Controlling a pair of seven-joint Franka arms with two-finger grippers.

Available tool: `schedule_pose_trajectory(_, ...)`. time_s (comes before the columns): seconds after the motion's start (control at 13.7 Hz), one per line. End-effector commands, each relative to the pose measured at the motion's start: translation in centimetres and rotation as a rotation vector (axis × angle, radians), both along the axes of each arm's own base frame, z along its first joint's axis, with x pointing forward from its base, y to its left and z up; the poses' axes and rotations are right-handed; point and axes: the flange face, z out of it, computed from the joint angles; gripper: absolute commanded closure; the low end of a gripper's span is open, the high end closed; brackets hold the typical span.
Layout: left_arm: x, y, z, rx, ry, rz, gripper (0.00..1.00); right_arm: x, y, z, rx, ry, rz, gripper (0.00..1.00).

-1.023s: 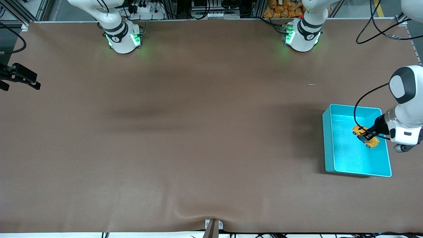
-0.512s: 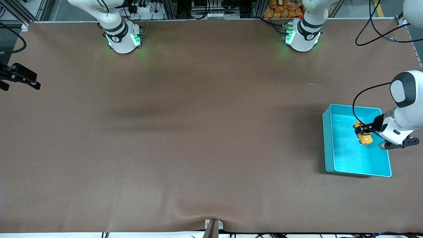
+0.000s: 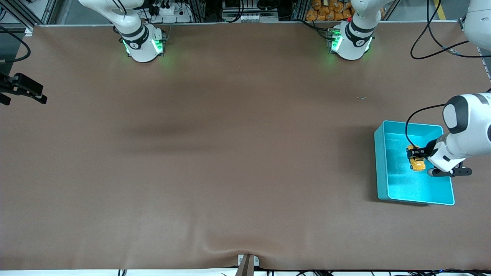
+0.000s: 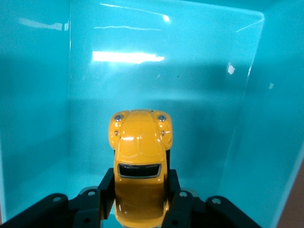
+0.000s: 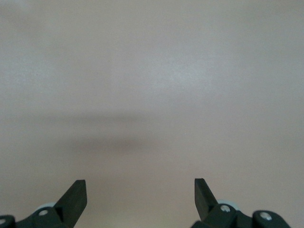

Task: Wind and store yellow beetle car
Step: 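Lower the held car onto the turquoise box floor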

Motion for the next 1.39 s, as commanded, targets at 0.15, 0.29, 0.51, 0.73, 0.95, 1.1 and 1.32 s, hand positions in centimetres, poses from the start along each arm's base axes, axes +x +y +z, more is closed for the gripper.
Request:
schedule_pose_trajectory(0.15, 1.1, 0.1, -2.4, 0.011, -0.039, -0.048, 1.0, -0.4, 0.4, 0.4, -0.017, 0.001, -0.011, 0.0)
schedule_pose_trajectory(0.29, 1.2, 0.3, -3.7, 0.009, -0.043, -0.052, 1.0, -0.4, 0.3, 0.4, -0.017, -0.001, -0.013, 0.0)
schedule_pose_trajectory(0.51, 1.2, 0.1, -5.0, 0.009, -0.028, -0.065, 1.0, -0.4, 0.3, 0.3, -0.017, 0.001, -0.013, 0.0)
schedule_pose_trajectory(0.73, 1.5, 0.4, -5.8, 0.021, -0.026, -0.081, 1.0, -0.3, 0.3, 0.3, -0.017, 0.002, -0.013, 0.0)
schedule_pose_trajectory(0.95, 1.5, 0.3, -6.1, 0.02, -0.022, -0.082, 1.0, -0.3, 0.3, 0.2, -0.017, 0.004, -0.013, 0.0)
schedule_pose_trajectory(1.1, 1.5, 0.3, -6.2, 0.021, -0.022, -0.085, 1.0, -0.3, 0.3, 0.2, -0.017, 0.004, -0.013, 0.0)
schedule_pose_trajectory(1.32, 1.3, 0.3, -6.8, 0.016, -0.013, -0.085, 0.85, -0.3, 0.2, 0.2, -0.017, 0.004, -0.014, 0.0)
